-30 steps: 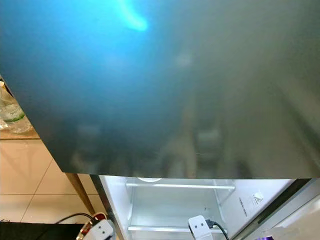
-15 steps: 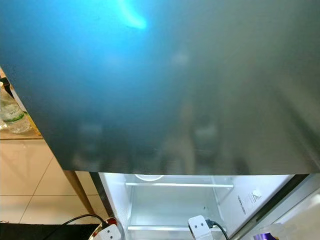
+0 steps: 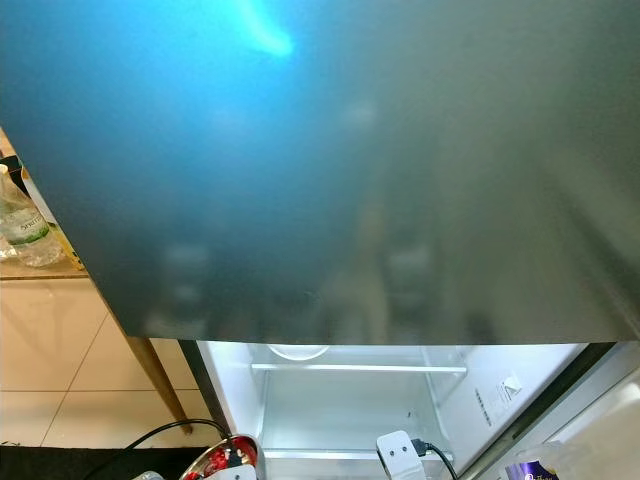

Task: Restocking fridge

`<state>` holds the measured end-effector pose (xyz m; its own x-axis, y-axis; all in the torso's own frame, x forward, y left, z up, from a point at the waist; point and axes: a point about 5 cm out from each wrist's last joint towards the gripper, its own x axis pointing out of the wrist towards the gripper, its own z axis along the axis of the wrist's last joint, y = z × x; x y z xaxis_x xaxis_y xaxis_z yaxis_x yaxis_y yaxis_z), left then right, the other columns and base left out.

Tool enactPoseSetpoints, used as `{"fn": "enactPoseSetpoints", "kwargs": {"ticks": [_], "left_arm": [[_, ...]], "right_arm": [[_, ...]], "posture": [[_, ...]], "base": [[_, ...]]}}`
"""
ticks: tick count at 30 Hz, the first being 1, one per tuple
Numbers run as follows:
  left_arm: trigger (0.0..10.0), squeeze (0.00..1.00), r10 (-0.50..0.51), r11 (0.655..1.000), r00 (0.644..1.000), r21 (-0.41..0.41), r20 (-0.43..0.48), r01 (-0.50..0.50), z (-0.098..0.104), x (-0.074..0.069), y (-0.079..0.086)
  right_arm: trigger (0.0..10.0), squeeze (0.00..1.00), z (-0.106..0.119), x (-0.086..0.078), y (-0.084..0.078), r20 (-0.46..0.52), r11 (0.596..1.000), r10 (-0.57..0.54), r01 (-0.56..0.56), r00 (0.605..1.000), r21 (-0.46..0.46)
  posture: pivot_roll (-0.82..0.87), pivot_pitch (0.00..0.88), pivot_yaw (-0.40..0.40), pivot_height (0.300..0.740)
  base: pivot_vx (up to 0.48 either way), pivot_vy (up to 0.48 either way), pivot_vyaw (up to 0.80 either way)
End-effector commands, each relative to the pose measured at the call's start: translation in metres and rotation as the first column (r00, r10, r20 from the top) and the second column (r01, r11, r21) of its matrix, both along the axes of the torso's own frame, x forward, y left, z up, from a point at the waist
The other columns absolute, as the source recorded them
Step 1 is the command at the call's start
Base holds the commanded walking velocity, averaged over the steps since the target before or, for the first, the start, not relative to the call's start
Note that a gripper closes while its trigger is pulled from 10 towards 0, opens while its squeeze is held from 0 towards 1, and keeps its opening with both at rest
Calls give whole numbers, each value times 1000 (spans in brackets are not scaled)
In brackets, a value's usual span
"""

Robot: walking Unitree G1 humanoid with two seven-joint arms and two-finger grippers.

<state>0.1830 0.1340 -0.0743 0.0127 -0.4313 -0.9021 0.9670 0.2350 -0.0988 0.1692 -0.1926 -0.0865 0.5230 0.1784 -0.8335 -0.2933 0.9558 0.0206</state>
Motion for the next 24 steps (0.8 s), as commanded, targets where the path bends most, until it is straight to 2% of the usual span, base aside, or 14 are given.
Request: {"fn": "enactPoseSetpoints", "kwargs": {"ticks": [1, 4, 7, 8, 10, 12, 13, 14, 15, 18, 19, 21, 22, 24], "left_arm": [[10000, 0, -65, 997, 985, -20, 162, 69, 18, 30, -11], [10000, 0, -96, 995, 978, -8, 186, 99, 20, 34, -13], [10000, 0, -178, 984, 957, 49, 229, 172, 22, 38, -14], [10000, 0, -178, 984, 957, 49, 229, 172, 22, 38, -14], [10000, 0, -245, 969, 929, 90, 278, 229, 25, 43, -16], [10000, 0, -263, 965, 919, 99, 293, 244, 27, 45, -16], [10000, 0, -296, 955, 898, 122, 324, 271, 29, 49, -17], [10000, 0, -296, 955, 898, 122, 324, 271, 29, 49, -17], [10000, 0, -317, 948, 883, 137, 346, 287, 31, 52, -19], [10000, 0, -390, 921, 818, 189, 423, 342, 39, 64, -26], [10000, 0, -390, 921, 818, 189, 423, 342, 39, 64, -26], [10000, 0, -417, 909, 788, 210, 454, 361, 41, 67, -29], [10000, 0, -417, 909, 788, 210, 454, 361, 41, 67, -29], [10000, 0, -439, 898, 755, 223, 487, 379, 44, 70, -33]], "right_arm": [[10000, 0, 0, 0, 0, 4, 1000, 1, -1, 1000, -1], [10000, 0, 0, 0, 0, 6, 1000, 0, 0, 1000, -1], [10000, 0, 0, 0, 0, 7, 1000, -3, 3, 1000, -3], [10000, 0, 0, 0, 0, 7, 1000, -3, 3, 1000, -3], [10000, 0, 0, 0, -1, 6, 1000, -3, 3, 1000, -5], [10000, 0, 0, 0, -1, 6, 1000, -2, 2, 1000, -6], [10000, 0, 0, 0, -1, 6, 1000, -3, 3, 1000, -8], [10000, 0, 0, 0, -1, 6, 1000, -3, 3, 1000, -8], [10000, 0, 0, 1, -1, 7, 1000, -3, 3, 1000, -9], [10000, 0, 0, 1, -1, 9, 1000, -5, 5, 1000, -12], [10000, 0, 0, 1, -1, 9, 1000, -5, 5, 1000, -12], [10000, 0, 1, 1, 0, 11, 1000, -6, 6, 1000, -12], [10000, 0, 1, 1, 0, 11, 1000, -6, 6, 1000, -12], [10000, 0, 1, 2, 0, 15, 1000, -11, 11, 1000, -15]], "posture": [[-42, 0, 20, 740], [-42, 0, 20, 740], [-44, 0, 23, 740], [-44, 0, 23, 740], [-44, 0, 21, 740], [-44, 0, 21, 740], [-44, 0, 21, 740], [-44, 0, 21, 740], [-44, 0, 21, 740], [-46, 0, 22, 740], [-46, 0, 22, 740], [-48, 0, 24, 740], [-48, 0, 24, 740], [-50, 0, 24, 740]], "base": [[0, 0, 0], [0, 0, 0], [0, 0, 0], [0, 0, 0], [0, 0, 0], [0, 0, 0], [0, 0, 0], [0, 0, 0], [0, 0, 0], [0, 0, 0], [0, 0, 0], [0, 0, 0], [0, 0, 0], [0, 0, 0]]}}
